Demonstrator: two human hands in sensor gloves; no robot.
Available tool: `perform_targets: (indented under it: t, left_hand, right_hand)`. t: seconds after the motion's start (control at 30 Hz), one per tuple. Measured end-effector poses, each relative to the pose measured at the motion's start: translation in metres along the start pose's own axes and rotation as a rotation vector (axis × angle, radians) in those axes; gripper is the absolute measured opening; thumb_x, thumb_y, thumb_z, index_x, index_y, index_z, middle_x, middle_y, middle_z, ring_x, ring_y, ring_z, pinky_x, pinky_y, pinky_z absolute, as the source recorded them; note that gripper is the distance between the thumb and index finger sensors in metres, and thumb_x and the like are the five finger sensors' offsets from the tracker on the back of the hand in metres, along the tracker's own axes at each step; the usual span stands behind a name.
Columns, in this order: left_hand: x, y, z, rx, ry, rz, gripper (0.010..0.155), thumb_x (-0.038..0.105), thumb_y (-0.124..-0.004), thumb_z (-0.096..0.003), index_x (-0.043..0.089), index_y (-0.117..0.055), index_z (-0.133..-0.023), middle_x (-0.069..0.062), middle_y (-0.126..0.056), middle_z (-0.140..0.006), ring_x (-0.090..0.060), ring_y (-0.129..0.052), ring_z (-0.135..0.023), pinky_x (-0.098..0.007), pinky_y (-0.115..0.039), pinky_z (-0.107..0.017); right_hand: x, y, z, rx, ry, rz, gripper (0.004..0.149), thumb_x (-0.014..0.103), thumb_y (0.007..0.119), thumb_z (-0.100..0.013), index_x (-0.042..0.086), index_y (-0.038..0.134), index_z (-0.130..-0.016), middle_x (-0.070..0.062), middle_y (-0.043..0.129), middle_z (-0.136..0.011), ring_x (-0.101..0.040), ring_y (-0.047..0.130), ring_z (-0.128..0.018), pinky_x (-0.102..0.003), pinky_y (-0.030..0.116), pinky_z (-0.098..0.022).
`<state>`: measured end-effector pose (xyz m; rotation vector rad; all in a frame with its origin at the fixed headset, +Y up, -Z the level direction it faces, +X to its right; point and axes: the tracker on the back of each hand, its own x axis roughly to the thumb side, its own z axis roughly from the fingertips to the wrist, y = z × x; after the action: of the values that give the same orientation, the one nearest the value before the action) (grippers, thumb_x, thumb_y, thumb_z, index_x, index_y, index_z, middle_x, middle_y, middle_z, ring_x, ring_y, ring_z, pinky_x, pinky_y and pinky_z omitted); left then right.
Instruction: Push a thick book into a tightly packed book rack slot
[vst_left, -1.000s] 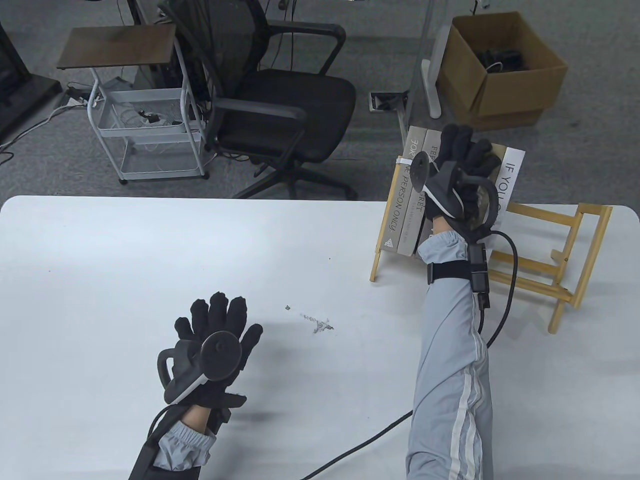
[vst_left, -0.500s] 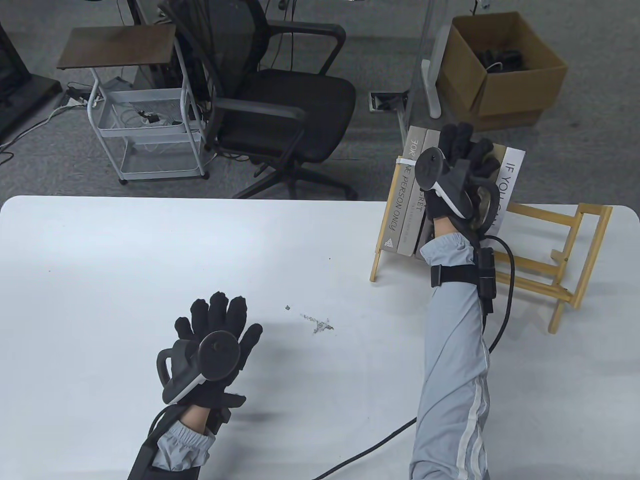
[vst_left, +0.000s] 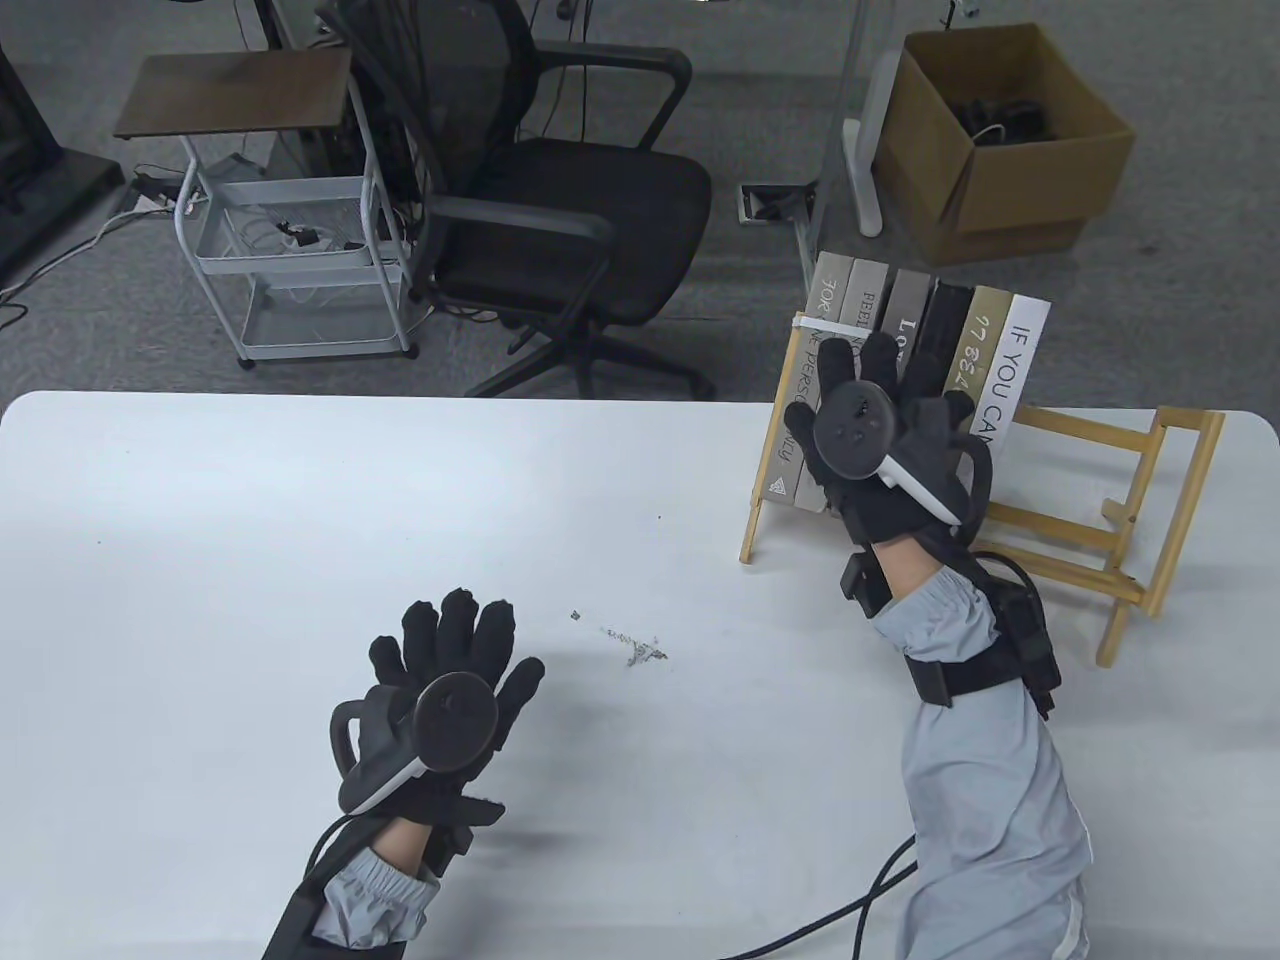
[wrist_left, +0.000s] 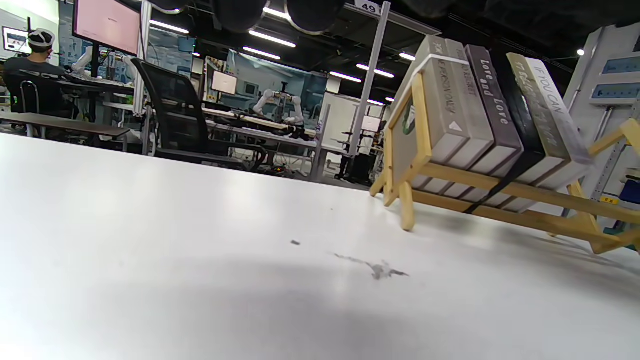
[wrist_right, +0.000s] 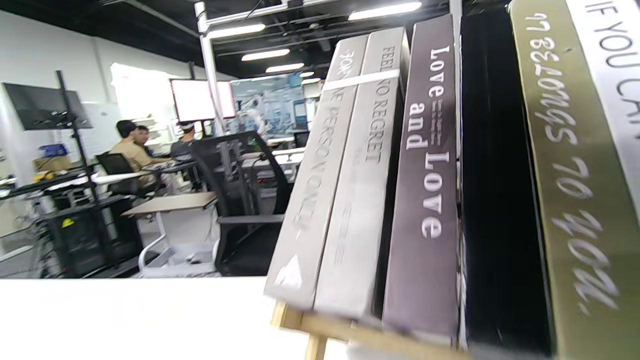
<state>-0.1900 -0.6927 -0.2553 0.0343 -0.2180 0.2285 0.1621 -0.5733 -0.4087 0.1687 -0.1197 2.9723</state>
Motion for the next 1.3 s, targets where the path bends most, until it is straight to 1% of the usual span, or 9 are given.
perform_targets:
  t: [0.13, 0.37, 0.53, 0.67, 0.9, 1.0, 1.03, 1.1, 1.3]
  left_hand:
    - [0.006, -0.002, 0.001, -0.004, -0.020, -0.004, 0.067, 0.058, -0.050, -0.0710, 0.018, -0.041, -0.124, -0.028, -0.036, -0.128, -0.064, -0.034, -0.111, -0.083, -0.031, -0.072]
    - [0.015, -0.005, 0.003, -0.014, -0.052, -0.020, 0.067, 0.058, -0.050, -0.0710, 0.018, -0.040, -0.124, -0.028, -0.036, -0.128, -0.064, -0.034, -0.111, -0.083, -0.031, -0.072]
    - [0.022, -0.005, 0.005, -0.007, -0.078, -0.025, 0.067, 0.058, -0.050, -0.0709, 0.019, -0.039, -0.125, -0.029, -0.036, -0.128, -0.064, -0.034, -0.111, -0.083, -0.031, -0.072]
    - [0.027, -0.003, 0.008, 0.004, -0.095, -0.027, 0.067, 0.058, -0.050, -0.0708, 0.020, -0.038, -0.125, -0.028, -0.035, -0.129, -0.064, -0.033, -0.111, -0.083, -0.031, -0.072]
    - [0.032, -0.002, 0.010, 0.010, -0.123, -0.028, 0.068, 0.059, -0.050, -0.0707, 0.021, -0.036, -0.125, -0.028, -0.034, -0.129, -0.064, -0.033, -0.111, -0.083, -0.030, -0.072]
    - [0.032, -0.003, 0.011, 0.013, -0.128, -0.028, 0.068, 0.059, -0.050, -0.0706, 0.021, -0.036, -0.125, -0.028, -0.034, -0.129, -0.064, -0.033, -0.111, -0.083, -0.030, -0.072]
    - [0.032, -0.003, 0.011, 0.014, -0.130, -0.026, 0.068, 0.059, -0.050, -0.0706, 0.021, -0.036, -0.125, -0.028, -0.034, -0.129, -0.064, -0.033, -0.111, -0.083, -0.030, -0.072]
    - [0.032, -0.004, 0.011, 0.014, -0.134, -0.025, 0.069, 0.059, -0.050, -0.0705, 0.021, -0.036, -0.125, -0.028, -0.034, -0.129, -0.064, -0.033, -0.111, -0.083, -0.030, -0.072]
    - [0.036, -0.003, 0.014, 0.024, -0.147, -0.037, 0.069, 0.060, -0.050, -0.0703, 0.021, -0.035, -0.126, -0.028, -0.033, -0.129, -0.064, -0.032, -0.111, -0.083, -0.030, -0.072]
  right_hand:
    - [0.006, 0.011, 0.033, 0.009, -0.071, 0.012, 0.072, 0.049, 0.047, -0.069, 0.011, 0.022, -0.124, -0.035, 0.014, -0.126, -0.071, 0.011, -0.101, -0.084, 0.012, -0.059]
    - [0.024, 0.041, 0.082, -0.038, -0.211, 0.004, 0.073, 0.050, 0.046, -0.068, 0.011, 0.022, -0.124, -0.034, 0.015, -0.126, -0.070, 0.012, -0.102, -0.084, 0.010, -0.058]
    - [0.042, 0.067, 0.108, 0.046, -0.294, -0.048, 0.074, 0.052, 0.044, -0.068, 0.011, 0.019, -0.124, -0.034, 0.011, -0.126, -0.070, 0.009, -0.102, -0.082, 0.006, -0.057]
    - [0.052, 0.084, 0.123, 0.066, -0.349, -0.143, 0.074, 0.052, 0.044, -0.068, 0.011, 0.017, -0.124, -0.034, 0.008, -0.125, -0.069, 0.007, -0.102, -0.083, 0.005, -0.056]
    - [0.064, 0.116, 0.138, 0.093, -0.395, -0.148, 0.075, 0.052, 0.044, -0.067, 0.011, 0.016, -0.123, -0.033, 0.007, -0.125, -0.069, 0.007, -0.102, -0.084, 0.005, -0.055]
    - [0.067, 0.128, 0.141, 0.079, -0.405, -0.149, 0.075, 0.053, 0.044, -0.067, 0.011, 0.015, -0.123, -0.033, 0.007, -0.125, -0.069, 0.006, -0.102, -0.084, 0.004, -0.055]
    - [0.069, 0.130, 0.140, 0.064, -0.412, -0.138, 0.075, 0.052, 0.045, -0.067, 0.011, 0.017, -0.123, -0.034, 0.009, -0.125, -0.069, 0.008, -0.102, -0.084, 0.005, -0.055]
    - [0.073, 0.134, 0.138, 0.082, -0.410, -0.095, 0.075, 0.053, 0.044, -0.067, 0.011, 0.016, -0.123, -0.034, 0.008, -0.125, -0.069, 0.007, -0.102, -0.084, 0.005, -0.054]
    - [0.087, 0.143, 0.139, 0.094, -0.452, -0.079, 0.076, 0.053, 0.045, -0.067, 0.011, 0.016, -0.123, -0.033, 0.007, -0.125, -0.069, 0.006, -0.102, -0.084, 0.004, -0.054]
